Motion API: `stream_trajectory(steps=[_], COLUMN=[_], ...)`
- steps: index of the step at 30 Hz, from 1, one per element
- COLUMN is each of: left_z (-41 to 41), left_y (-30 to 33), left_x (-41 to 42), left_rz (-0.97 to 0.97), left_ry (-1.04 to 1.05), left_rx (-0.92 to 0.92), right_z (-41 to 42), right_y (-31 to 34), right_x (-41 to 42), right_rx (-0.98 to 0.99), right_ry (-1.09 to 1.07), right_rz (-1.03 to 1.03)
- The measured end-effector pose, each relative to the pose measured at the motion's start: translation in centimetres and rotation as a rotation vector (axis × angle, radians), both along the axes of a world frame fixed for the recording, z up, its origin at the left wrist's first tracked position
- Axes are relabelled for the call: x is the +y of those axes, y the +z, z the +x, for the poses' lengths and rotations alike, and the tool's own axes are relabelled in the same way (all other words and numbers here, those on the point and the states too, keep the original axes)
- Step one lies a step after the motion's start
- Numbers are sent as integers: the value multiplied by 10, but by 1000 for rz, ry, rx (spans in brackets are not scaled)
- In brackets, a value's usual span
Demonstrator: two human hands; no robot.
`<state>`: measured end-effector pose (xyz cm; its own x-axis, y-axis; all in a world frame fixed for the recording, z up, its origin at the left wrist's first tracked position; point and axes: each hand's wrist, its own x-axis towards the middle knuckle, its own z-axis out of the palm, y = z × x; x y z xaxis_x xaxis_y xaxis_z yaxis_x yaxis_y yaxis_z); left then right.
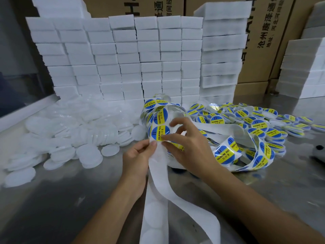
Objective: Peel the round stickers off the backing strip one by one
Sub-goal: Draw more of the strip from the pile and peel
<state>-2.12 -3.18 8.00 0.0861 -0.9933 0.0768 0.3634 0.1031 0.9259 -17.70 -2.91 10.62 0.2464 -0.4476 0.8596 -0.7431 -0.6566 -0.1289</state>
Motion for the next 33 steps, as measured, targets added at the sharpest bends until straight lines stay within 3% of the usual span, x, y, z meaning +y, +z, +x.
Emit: stream_trajectory(steps=[5, 15, 18, 23, 26, 28, 33], left_z=[-4, -5, -4, 2, 4, 7, 11], left_y=[3, 3, 1, -2, -2, -3, -12], left_x=[4, 6, 5, 2, -1, -3, -6], left_rz=[-31, -107, -99, -48, -43, -72, -147], left_ry=[7, 57, 79, 142, 243, 329, 416], left_rx=[-69, -244, -272, -293, -311, -432, -812], right_z=[-1, 3, 4, -1, -3, -1, 18], right_y=[1, -4, -4, 6, 12, 12, 2], right_x=[-2, 0, 2, -4, -5, -3, 4], right_rx=[165, 78, -107, -815, -1120, -1179, -1117], right_ry=[-4, 8, 36, 130, 228, 325, 465], right_rz=[-87, -3, 138, 581, 776, 830, 892])
